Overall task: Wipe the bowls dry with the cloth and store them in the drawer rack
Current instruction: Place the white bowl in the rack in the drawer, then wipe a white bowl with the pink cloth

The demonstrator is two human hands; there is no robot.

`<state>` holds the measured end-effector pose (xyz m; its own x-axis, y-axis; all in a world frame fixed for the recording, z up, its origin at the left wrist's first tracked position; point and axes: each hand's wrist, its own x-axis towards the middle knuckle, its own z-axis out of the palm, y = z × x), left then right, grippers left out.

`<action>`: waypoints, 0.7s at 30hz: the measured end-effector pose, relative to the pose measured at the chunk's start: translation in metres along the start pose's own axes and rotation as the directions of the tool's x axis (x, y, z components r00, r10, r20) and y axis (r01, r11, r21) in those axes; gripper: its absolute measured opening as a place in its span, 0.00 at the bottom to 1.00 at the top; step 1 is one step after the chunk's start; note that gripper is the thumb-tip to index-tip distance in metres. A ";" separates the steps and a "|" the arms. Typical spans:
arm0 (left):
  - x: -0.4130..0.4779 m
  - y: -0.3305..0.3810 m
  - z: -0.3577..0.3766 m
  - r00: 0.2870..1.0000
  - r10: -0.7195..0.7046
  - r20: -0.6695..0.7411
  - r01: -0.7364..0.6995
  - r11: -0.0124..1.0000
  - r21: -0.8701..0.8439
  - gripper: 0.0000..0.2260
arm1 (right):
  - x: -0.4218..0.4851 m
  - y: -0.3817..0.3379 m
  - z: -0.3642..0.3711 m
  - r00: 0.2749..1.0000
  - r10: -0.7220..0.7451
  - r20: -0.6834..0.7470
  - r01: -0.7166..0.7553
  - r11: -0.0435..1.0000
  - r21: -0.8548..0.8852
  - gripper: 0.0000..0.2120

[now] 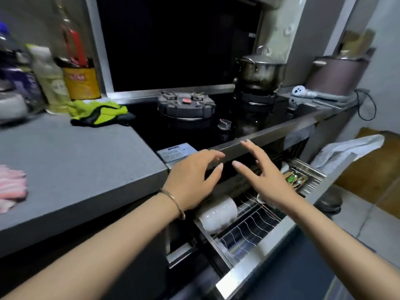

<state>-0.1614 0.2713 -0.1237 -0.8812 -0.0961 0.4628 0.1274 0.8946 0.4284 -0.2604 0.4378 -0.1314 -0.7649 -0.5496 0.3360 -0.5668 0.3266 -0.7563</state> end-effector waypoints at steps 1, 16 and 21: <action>-0.006 -0.004 -0.020 1.000 -0.011 -0.027 0.011 1.000 0.011 0.14 | -0.001 -0.018 0.006 0.999 -0.031 0.012 0.031 0.999 0.013 0.34; -0.155 -0.147 -0.246 0.885 -0.443 -0.142 0.463 0.811 0.359 0.17 | 0.028 -0.219 0.196 0.863 -0.284 0.418 0.286 0.956 0.060 0.30; -0.190 -0.164 -0.270 0.854 -0.518 -0.053 0.506 0.799 0.325 0.16 | 0.032 -0.249 0.235 0.746 -0.305 0.591 0.354 0.935 0.036 0.21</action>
<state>0.1081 0.0249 -0.0724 -0.7940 -0.5688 0.2145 -0.4914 0.8082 0.3245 -0.0717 0.1582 -0.0641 -0.2171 -0.9646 0.1498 -0.7895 0.0833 -0.6081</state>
